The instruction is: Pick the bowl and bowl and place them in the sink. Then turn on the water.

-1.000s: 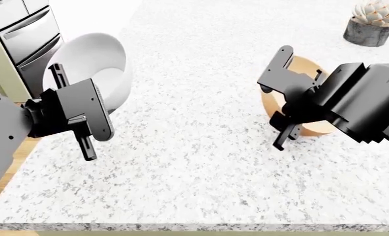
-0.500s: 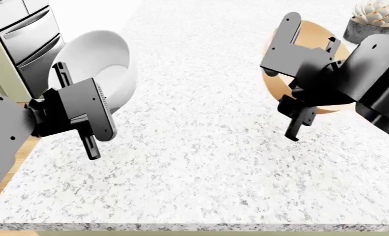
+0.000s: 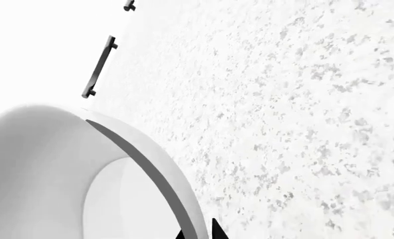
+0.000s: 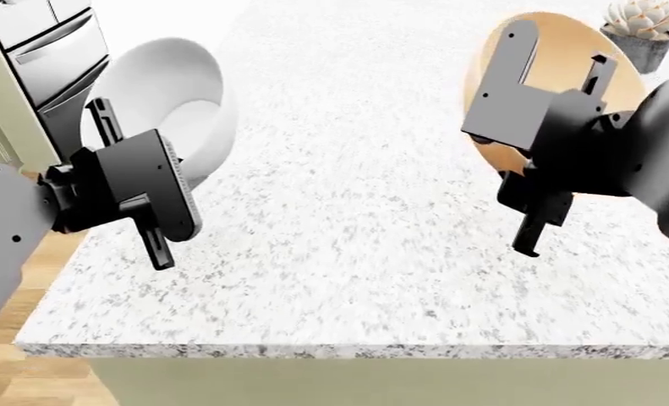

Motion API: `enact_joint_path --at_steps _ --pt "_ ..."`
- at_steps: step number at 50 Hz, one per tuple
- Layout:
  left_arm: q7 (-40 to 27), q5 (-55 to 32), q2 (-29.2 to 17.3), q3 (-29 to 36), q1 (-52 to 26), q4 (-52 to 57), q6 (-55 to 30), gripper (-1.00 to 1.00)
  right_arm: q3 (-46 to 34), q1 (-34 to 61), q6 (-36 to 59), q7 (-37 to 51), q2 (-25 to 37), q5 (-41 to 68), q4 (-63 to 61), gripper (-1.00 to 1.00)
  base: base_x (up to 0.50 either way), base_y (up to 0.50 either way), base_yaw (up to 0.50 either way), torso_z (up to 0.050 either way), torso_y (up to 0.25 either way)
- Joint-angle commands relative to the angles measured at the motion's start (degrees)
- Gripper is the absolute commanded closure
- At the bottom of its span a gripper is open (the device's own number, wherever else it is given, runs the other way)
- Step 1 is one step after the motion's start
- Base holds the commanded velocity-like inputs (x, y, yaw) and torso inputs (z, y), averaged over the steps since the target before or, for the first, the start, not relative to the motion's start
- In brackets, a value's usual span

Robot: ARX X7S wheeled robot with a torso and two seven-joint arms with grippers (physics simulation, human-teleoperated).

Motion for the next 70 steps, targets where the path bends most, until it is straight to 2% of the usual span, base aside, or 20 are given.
enact_joint_path --at_steps 1,15,23,70 --pt "-1.08 0.4 -0.29 -0.8 -0.25 0.59 0.77 1.0 -1.95 1.21 0.61 1.26 0.72 -3.29 -1.78 1.0 -0.5 0.04 0.0 0.0 0.0" --pt "-0.97 0.75 -0.25 -0.48 -0.37 0.64 0.65 1.0 -0.07 -0.42 -0.03 1.94 0.87 -1.78 -1.84 1.0 -0.5 0.01 0.0 0.0 0.0" --pt "-0.85 0.89 -0.13 -0.37 -0.35 -0.06 1.26 1.0 1.23 -1.37 -1.28 2.77 0.07 -1.61 -0.66 1.0 0.0 0.0 0.0 0.001 0.0" --pt "-2.35 0.37 -2.48 -1.67 1.19 1.79 1.2 1.0 0.52 -4.92 -6.12 3.74 -1.35 -1.66 -0.12 1.0 0.0 0.0 0.5 0.0 0.001"
